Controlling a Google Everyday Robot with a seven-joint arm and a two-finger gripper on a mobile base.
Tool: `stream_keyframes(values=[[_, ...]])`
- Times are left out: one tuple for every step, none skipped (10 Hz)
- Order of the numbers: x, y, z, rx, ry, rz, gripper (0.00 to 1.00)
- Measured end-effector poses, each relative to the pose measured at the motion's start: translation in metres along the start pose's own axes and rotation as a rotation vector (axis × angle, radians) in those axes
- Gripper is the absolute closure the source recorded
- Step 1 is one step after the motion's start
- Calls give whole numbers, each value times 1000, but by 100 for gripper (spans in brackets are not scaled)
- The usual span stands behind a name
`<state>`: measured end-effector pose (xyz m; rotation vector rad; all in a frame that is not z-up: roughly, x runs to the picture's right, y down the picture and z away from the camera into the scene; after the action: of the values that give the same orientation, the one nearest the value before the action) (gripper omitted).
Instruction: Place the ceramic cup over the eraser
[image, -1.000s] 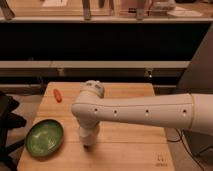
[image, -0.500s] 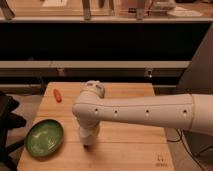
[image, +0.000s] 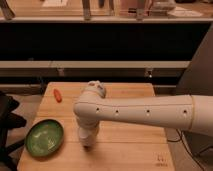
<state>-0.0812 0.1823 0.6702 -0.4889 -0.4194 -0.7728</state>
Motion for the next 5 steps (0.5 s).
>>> stream_keyframes(values=[[0, 0, 1, -2, -2, 0, 20], [-1, -1, 2, -4, -8, -1, 20], [-1, -1, 2, -5, -8, -2, 20], [-1, -1, 3, -6, -9, -2, 20], [-1, -1, 3, -6, -9, -4, 20]])
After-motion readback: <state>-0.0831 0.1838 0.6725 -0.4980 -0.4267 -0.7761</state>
